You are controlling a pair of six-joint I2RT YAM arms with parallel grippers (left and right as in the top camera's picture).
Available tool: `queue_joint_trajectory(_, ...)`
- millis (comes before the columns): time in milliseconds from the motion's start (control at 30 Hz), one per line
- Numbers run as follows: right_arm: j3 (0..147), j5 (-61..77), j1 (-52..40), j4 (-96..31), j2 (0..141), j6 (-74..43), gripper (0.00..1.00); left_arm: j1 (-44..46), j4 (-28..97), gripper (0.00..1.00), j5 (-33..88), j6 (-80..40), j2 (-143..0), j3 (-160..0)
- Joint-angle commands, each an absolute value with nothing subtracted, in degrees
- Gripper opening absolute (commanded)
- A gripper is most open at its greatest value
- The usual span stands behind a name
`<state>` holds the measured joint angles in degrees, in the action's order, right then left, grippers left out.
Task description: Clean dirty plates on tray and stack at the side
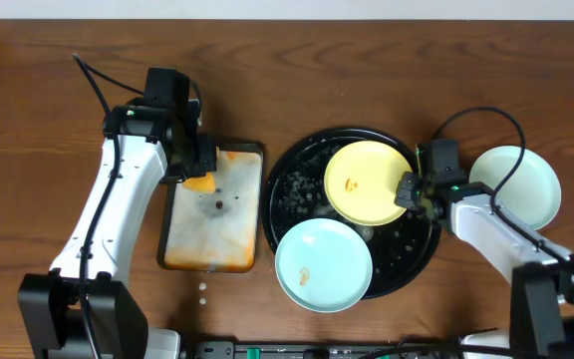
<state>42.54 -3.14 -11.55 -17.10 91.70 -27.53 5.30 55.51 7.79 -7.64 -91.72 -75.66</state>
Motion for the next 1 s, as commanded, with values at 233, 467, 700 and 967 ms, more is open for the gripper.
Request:
queue_joint_trajectory(233, 42.2, -4.1, -12.7, -17.6, 96.7, -28.6, 0.01, 5.2, 55.5, 0.08, 8.3, -6.0, -91.5, -76.0)
queue_joint_trajectory(467, 42.2, -4.1, -12.7, -17.6, 96.7, -28.7, 0.01, 5.6, 52.0, 0.07, 12.9, -6.0, -91.6, -72.4)
queue_joint_trajectory(700, 42.2, -4.1, -12.7, -18.0, 96.7, -28.7, 0.01, 14.2, 43.0, 0.08, 23.9, -8.3, -91.6, -71.6)
queue_joint_trajectory(967, 42.2, -4.1, -12.7, -18.5, 96.7, -28.7, 0.01, 29.2, 29.1, 0.08, 20.9, -17.7, -93.6, -71.7)
